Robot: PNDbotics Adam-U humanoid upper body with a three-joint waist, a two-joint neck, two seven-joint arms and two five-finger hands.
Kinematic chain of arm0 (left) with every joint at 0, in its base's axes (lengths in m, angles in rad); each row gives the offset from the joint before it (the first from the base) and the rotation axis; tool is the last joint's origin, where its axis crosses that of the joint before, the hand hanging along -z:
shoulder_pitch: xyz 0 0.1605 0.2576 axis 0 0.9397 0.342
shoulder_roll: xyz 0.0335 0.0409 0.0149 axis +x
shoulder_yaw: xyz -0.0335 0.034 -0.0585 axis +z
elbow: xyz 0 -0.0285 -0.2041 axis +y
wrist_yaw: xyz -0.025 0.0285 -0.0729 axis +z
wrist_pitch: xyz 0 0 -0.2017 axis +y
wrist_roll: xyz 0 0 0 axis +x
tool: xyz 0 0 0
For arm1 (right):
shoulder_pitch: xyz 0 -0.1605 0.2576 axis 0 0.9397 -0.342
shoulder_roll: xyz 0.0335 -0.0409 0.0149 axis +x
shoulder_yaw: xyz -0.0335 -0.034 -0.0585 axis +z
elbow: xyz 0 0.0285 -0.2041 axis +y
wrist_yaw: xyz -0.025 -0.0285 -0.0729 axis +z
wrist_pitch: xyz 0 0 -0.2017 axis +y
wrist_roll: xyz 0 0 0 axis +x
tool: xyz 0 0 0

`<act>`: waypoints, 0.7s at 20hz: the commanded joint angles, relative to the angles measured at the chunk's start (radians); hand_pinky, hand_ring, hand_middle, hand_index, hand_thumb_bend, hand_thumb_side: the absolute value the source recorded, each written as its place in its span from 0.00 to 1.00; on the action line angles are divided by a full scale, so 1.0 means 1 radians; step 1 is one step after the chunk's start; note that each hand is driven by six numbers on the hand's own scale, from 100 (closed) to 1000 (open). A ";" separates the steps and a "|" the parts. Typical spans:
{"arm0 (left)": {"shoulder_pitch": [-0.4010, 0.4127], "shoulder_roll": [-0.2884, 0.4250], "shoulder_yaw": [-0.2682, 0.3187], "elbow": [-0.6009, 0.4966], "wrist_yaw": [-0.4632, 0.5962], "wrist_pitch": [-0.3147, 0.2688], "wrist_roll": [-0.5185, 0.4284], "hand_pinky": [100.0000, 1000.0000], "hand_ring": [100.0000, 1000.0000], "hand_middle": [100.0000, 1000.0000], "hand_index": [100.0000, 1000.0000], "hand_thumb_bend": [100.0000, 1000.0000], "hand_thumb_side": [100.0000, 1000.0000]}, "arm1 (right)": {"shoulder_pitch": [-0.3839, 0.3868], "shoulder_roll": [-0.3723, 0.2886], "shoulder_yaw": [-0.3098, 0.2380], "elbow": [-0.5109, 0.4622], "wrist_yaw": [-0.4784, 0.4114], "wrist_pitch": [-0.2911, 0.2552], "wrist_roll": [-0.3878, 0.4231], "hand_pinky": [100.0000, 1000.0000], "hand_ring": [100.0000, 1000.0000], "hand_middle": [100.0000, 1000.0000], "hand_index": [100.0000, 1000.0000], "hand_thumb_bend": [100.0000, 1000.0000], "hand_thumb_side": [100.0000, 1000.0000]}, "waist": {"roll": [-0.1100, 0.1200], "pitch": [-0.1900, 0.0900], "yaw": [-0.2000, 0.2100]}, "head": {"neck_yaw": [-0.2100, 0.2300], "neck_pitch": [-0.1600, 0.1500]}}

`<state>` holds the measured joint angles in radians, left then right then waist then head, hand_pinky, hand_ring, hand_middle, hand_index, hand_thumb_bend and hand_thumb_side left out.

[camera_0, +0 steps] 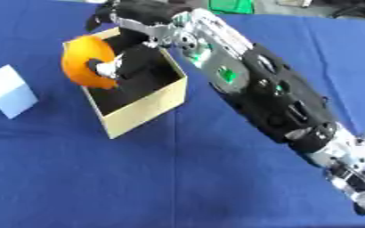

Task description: Pick up objects on the table and place them in the box.

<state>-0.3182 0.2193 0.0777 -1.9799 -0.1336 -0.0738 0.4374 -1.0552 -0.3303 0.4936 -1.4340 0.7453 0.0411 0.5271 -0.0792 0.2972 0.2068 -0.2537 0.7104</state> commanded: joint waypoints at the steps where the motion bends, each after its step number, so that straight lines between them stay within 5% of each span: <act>1: -0.012 0.009 -0.002 -0.020 0.000 0.000 -0.004 0.39 0.64 0.59 0.66 0.01 1.00 | -0.016 -0.006 -0.016 -0.007 0.013 -0.013 0.006 0.94 1.00 0.83 0.88 0.21 0.68 | 0.007 -0.018 -0.001 | 0.000 -0.011; 8: -0.010 0.011 0.001 -0.020 -0.002 0.001 -0.002 0.39 0.64 0.59 0.66 0.01 1.00 | -0.010 -0.028 -0.078 -0.075 -0.052 0.020 -0.024 0.95 1.00 0.82 0.88 0.06 0.65 | 0.010 -0.021 -0.007 | 0.011 -0.007; 14: -0.008 0.017 0.004 -0.020 -0.004 0.002 0.002 0.39 0.64 0.59 0.66 0.01 1.00 | 0.017 -0.115 -0.154 -0.222 -0.161 0.074 -0.046 0.95 1.00 0.80 0.89 0.01 0.62 | 0.011 -0.023 -0.020 | 0.028 -0.004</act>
<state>-0.3181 0.2194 0.0781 -1.9799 -0.1330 -0.0732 0.4374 -1.0240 -0.4056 0.3653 -1.6097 0.6114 0.1036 0.4856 -0.0767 0.2959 0.1863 -0.2305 0.7106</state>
